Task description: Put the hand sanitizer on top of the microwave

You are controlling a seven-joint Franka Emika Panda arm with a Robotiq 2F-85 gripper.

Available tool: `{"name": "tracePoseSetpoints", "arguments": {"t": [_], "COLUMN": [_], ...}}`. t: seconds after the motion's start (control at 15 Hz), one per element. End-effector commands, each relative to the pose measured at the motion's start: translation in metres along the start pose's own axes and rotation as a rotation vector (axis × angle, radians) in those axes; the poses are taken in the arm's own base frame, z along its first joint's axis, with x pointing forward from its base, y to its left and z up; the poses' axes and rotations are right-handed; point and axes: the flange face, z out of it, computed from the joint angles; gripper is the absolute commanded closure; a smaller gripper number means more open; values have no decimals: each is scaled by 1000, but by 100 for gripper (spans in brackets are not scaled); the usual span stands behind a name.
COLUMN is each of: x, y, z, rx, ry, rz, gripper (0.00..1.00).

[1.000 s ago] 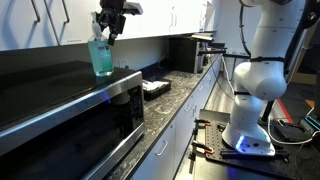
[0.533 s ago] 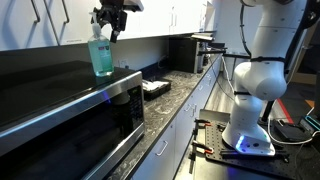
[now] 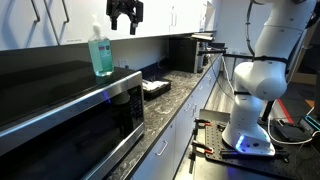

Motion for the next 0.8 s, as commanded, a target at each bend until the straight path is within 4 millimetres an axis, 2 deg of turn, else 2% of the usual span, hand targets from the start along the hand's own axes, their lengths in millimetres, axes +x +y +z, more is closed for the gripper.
{"name": "tracePoseSetpoints", "arguments": {"t": [0.0,0.07,0.33,0.53,0.73], "x": [-14,-18,-14,-2,0], "y": [-25,-32,-60,-82,-106], "z": [-28,-34,-40,-32,-22], "rx": [-41,-42,-31,-35,-22], "ry": [-99,-108,-99,-92,-71], "rz": [61,68,70,65,76], "gripper": [0,0,0,0,0]}}
